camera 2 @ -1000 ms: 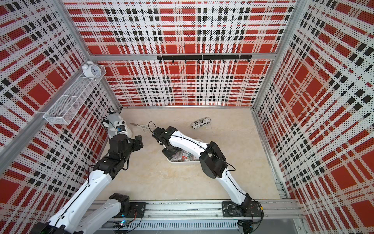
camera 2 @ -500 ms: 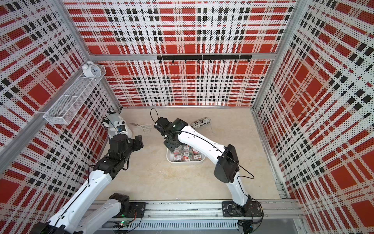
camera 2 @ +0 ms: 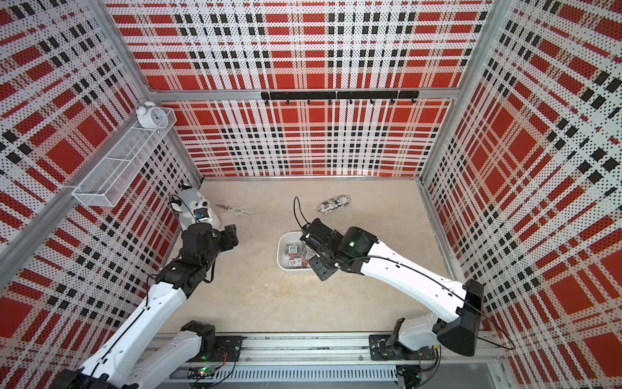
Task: Take the paper clips out of the storage box
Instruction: Place the boxed paper clips at the center of the board.
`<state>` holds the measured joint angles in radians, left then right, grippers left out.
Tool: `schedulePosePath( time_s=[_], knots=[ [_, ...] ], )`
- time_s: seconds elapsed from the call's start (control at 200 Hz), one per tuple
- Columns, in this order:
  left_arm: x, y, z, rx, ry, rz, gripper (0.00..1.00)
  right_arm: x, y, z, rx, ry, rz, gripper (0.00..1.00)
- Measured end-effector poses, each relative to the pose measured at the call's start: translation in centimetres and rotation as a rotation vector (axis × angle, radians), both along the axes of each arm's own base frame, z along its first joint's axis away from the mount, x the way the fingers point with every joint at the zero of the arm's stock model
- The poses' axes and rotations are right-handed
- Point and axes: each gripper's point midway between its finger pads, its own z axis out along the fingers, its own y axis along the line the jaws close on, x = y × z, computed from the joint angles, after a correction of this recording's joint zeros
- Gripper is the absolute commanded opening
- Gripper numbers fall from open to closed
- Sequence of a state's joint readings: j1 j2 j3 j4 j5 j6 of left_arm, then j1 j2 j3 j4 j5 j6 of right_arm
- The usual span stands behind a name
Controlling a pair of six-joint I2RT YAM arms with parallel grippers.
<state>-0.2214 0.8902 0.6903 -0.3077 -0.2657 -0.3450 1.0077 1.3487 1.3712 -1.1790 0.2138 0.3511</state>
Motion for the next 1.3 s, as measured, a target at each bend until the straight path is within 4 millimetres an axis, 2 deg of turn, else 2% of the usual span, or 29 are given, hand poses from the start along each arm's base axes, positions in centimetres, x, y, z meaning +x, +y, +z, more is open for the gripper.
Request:
schedulePosePath(
  time_s=[0.24, 0.466, 0.681, 0.967, 1.303],
  knots=[
    [0.0, 0.0, 0.0, 0.000, 0.000, 0.001, 0.77, -1.7, -3.5, -4.6, -0.006, 0.070, -0.114, 0.48],
    [0.0, 0.0, 0.0, -0.003, 0.001, 0.002, 0.77, -1.6, -7.6, -8.8, -0.001, 0.146, -0.291, 0.48],
    [0.0, 0.0, -0.1, -0.003, 0.002, 0.003, 0.77, -1.4, -7.5, -11.2, 0.029, 0.184, -0.349, 0.52],
    [0.0, 0.0, -0.1, -0.005, 0.001, 0.004, 0.77, -1.0, -7.2, -13.8, 0.030, 0.213, -0.411, 0.51],
    [0.0, 0.1, -0.1, -0.005, 0.002, 0.005, 0.77, -0.7, -7.0, -15.5, 0.034, 0.222, -0.445, 0.52]
  ],
)
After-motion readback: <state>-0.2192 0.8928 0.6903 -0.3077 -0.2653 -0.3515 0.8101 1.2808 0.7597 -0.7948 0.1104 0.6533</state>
